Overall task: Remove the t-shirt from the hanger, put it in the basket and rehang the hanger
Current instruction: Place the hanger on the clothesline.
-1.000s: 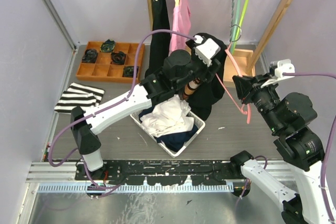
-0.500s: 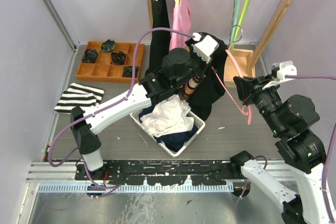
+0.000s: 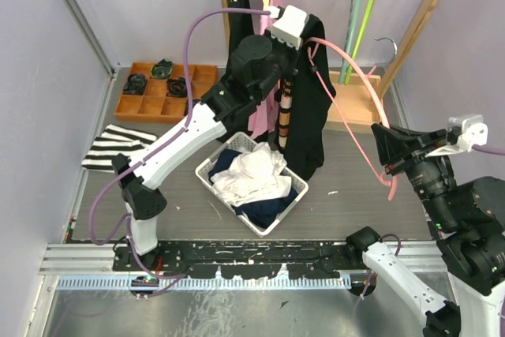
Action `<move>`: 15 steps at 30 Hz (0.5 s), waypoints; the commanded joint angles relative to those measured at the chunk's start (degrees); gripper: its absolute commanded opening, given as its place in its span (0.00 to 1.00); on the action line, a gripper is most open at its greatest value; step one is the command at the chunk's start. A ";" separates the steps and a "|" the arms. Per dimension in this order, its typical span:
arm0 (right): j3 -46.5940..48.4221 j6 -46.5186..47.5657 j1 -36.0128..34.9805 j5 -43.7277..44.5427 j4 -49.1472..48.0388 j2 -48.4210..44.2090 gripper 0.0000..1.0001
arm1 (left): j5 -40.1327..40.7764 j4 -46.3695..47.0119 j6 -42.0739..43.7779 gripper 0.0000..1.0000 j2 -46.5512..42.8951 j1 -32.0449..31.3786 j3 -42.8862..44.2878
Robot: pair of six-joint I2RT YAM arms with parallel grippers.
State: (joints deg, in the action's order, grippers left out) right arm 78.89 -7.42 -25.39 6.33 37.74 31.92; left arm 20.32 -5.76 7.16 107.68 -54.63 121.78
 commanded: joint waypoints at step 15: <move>6.57 0.01 0.15 2.30 -2.33 -3.65 0.01 | 1.66 -3.67 -1.40 0.00 2.78 2.80 3.25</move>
State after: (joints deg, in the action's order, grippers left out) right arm 83.29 -7.25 -25.39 6.74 39.57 28.38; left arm 21.41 -10.31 6.31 111.37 -52.27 123.85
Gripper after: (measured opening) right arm 0.213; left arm 0.024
